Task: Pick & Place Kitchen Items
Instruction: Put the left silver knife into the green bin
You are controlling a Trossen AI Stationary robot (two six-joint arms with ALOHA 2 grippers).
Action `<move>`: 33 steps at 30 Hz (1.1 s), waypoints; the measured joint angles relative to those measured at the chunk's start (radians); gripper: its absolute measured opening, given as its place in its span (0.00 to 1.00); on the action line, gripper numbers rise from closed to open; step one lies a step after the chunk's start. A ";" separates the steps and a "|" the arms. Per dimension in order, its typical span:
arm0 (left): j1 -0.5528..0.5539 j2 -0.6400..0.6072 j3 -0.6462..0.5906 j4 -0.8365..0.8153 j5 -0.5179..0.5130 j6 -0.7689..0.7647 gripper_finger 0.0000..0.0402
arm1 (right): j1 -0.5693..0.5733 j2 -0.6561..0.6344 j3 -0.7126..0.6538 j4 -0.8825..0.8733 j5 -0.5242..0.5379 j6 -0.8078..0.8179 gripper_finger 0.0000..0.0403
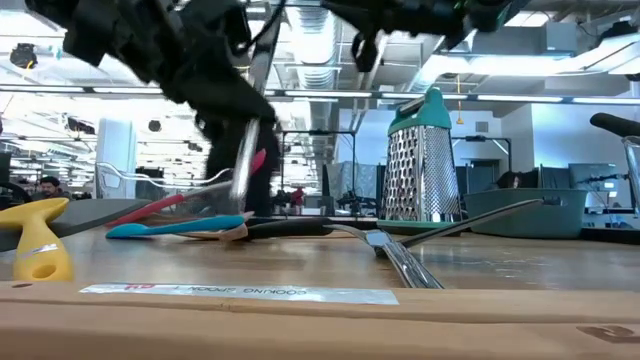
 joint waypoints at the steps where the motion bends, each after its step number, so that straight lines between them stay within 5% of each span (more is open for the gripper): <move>1: 0.006 -0.018 0.000 0.000 0.000 0.019 0.00 | 0.010 -0.027 0.000 -0.061 0.022 -0.042 0.04; 10: 0.074 -0.135 0.000 -0.025 0.000 0.136 0.00 | 0.158 -0.171 -0.034 -0.443 0.433 -0.161 0.00; 13: 0.100 -0.141 0.000 -0.026 0.005 0.140 0.00 | 0.192 -0.210 -0.110 -0.454 0.484 -0.137 0.01; 24: 0.148 -0.141 0.000 -0.012 0.076 0.163 0.00 | 0.227 -0.408 -0.497 -0.025 0.557 -0.058 0.00; 33: 0.217 -0.141 0.039 0.161 0.215 0.260 0.00 | 0.239 -0.323 -0.526 0.128 0.555 -0.064 0.01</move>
